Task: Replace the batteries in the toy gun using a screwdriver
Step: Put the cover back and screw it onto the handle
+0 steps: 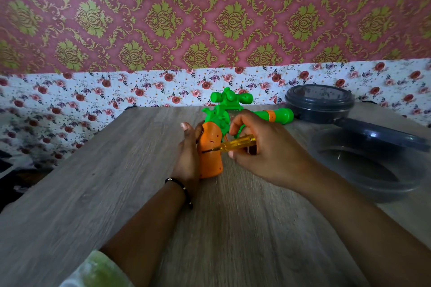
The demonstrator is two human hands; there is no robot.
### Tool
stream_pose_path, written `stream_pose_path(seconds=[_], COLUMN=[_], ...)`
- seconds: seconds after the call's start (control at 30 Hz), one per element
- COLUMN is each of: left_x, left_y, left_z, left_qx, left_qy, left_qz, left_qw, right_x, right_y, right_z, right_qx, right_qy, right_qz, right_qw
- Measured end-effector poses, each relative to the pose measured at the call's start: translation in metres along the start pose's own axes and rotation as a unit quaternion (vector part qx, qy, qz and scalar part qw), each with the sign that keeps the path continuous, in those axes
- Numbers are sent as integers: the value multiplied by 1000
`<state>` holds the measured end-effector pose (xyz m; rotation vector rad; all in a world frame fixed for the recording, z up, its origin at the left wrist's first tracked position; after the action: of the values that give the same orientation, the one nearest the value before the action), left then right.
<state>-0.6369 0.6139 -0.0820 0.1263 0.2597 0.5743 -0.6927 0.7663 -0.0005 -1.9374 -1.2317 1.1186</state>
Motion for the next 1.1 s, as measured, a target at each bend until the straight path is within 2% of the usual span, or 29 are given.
stream_pose_path(seconds=[0.1, 0.2, 0.27, 0.3, 0.4, 0.47, 0.57, 0.63, 0.83, 0.97, 1.1], left_x=[2, 1, 2, 2, 2, 2, 1, 3, 2, 4, -1], left_y=[2, 0, 0, 0, 1, 1, 0, -1, -9, -7, -13], left_z=[4, 3, 3, 3, 4, 4, 4, 6, 2, 9, 4], left_qx=[-16, -24, -38, -42, -32, -28, -28, -54, -232, -296, -398], left_qy=[-1, -2, -5, -10, -15, -20, -26, -39, -69, -105, -122], left_qz=[8, 19, 17, 11, 9, 20, 48, 64, 80, 86, 87], left_qw=[1000, 1000, 999, 999, 999, 999, 998, 996, 967, 945, 905], right_x=[1, 3, 5, 5, 2, 0, 2, 4, 5, 4, 7], right_y=[-1, -2, -2, -1, 2, -3, -19, -30, -40, -43, -48], right_z=[-3, -9, -12, -12, -9, -6, -1, 5, 20, 26, 33], right_qx=[53, 208, 246, 235, 79, -37, -239, -331, -423, -491, -504], right_qy=[-21, -41, -47, -41, -17, -6, 7, 4, -13, -5, 11], right_qz=[-28, 64, 123, 120, 51, 71, 120, 145, 165, 170, 210], right_qw=[998, 975, 960, 964, 995, 997, 964, 933, 891, 854, 838])
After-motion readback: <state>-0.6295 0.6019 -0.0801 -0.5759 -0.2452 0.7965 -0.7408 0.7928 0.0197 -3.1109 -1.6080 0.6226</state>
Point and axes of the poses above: each hand's wrist, its own x-axis away from the middle knuckle, its own y-axis out of the palm, z = x × y, the point moved 3 cm from there along -x, towards the middle knuckle, and after that the axes turned 12 degrees about -z, right-handed, at the moved point
